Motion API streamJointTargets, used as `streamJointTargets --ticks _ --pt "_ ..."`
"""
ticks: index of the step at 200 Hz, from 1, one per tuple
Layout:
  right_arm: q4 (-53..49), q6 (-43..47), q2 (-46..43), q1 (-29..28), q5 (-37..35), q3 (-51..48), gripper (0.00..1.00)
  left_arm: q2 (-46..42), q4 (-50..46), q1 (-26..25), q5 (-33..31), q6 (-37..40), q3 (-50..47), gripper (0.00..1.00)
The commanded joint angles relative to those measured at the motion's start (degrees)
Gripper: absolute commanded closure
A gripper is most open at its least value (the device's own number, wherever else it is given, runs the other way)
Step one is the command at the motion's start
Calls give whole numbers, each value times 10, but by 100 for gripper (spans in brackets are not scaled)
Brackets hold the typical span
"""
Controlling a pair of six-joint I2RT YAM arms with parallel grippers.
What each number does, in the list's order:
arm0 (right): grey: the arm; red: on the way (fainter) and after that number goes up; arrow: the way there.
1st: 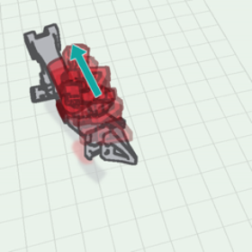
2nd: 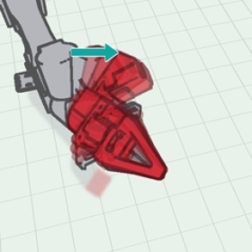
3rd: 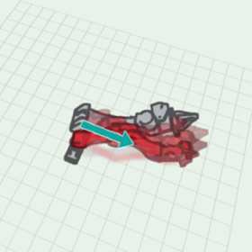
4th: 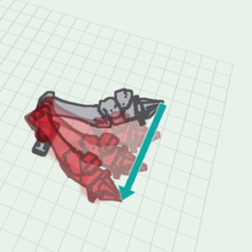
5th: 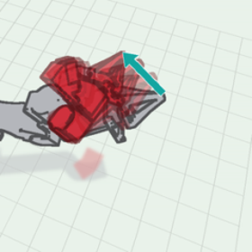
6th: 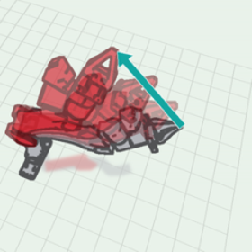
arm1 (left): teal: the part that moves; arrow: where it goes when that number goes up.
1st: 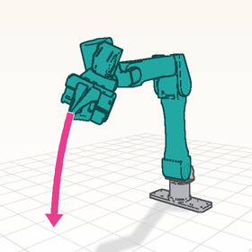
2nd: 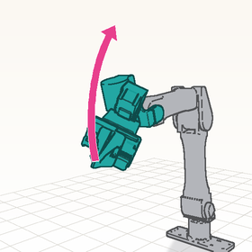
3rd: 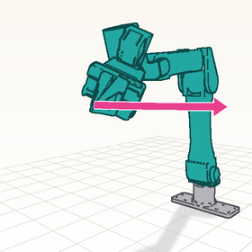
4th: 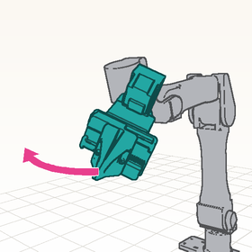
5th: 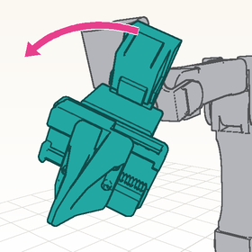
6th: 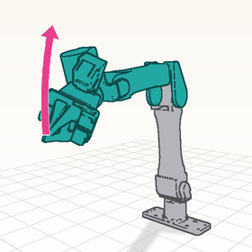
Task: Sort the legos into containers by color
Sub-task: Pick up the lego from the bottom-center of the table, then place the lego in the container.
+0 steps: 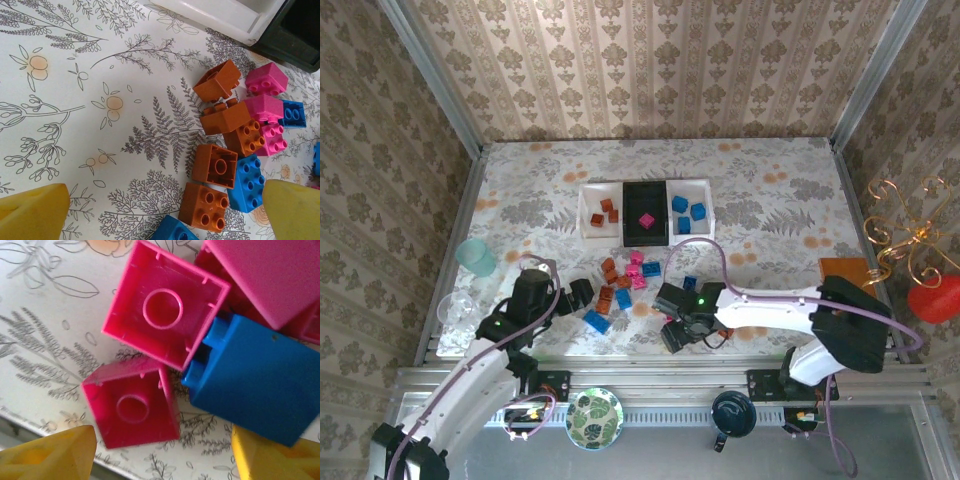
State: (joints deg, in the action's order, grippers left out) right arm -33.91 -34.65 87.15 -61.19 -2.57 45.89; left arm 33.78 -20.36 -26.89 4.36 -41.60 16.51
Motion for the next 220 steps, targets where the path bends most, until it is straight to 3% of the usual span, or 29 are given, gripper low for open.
streamJointTargets --ticks 1,74,99,131,173,220 --pt "8 11 27 1 -21 29 28 -14 -13 4 5 6 -8 0" --pt "13 30 71 -3 -26 65 51 -11 -4 4 7 7 -11 0" --pt "26 38 45 -3 -3 61 64 -9 1 4 11 11 -11 0" --pt "46 72 -23 8 39 90 72 -9 3 4 12 14 -9 0" --pt "85 109 -37 115 60 187 73 -9 11 4 12 8 -9 0" --pt "119 109 152 210 -13 367 74 -9 9 4 20 0 -3 0"
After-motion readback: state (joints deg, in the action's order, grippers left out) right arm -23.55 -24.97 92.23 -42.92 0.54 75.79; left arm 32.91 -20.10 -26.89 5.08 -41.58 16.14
